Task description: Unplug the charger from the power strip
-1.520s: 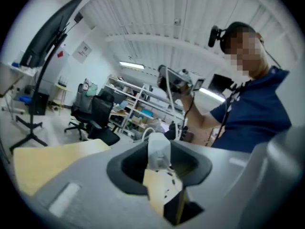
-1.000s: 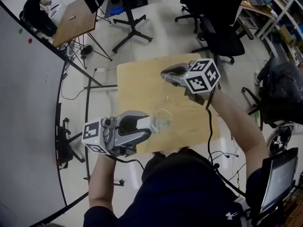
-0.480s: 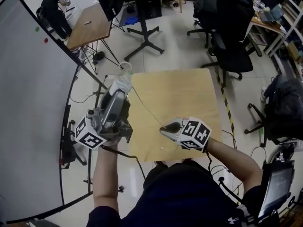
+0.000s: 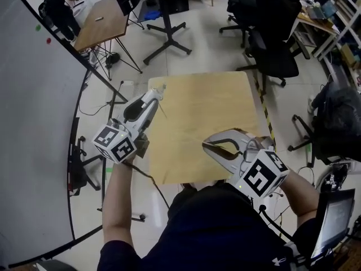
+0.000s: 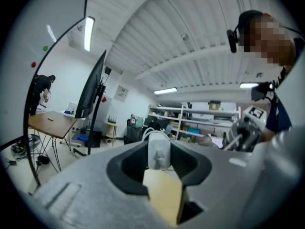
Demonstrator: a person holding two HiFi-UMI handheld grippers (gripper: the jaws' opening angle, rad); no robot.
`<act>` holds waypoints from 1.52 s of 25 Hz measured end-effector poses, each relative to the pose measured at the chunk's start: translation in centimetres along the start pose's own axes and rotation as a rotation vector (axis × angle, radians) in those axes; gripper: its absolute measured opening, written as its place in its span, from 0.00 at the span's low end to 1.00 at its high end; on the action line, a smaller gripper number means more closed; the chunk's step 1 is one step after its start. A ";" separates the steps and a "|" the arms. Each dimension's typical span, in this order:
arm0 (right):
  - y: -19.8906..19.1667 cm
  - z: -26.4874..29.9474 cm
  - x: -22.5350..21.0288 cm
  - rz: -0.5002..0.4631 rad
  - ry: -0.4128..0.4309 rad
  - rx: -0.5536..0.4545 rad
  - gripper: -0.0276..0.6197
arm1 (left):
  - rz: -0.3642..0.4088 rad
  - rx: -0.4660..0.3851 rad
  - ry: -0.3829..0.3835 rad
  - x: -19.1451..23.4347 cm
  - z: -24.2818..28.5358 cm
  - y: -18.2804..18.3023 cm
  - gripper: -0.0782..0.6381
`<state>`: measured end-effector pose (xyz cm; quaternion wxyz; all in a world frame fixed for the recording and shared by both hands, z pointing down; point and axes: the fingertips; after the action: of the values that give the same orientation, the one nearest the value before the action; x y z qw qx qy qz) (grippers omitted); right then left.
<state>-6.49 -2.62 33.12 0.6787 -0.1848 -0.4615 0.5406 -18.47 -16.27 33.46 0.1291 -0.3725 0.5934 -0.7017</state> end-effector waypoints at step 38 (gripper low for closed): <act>-17.0 11.3 -2.2 0.657 0.029 0.062 0.05 | -0.380 -0.375 -0.782 -16.6 -5.8 9.2 0.30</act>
<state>-6.22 -13.35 50.68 0.4797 -0.3109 -0.3507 0.7418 -13.37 -4.11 18.67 0.1427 -0.7276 0.5382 -0.4008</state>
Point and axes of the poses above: the fingertips, and each gripper's own axes: z forward along the fingers, x to its left, y out of its top, and after that the axes turned 8 degrees about -z, right-handed
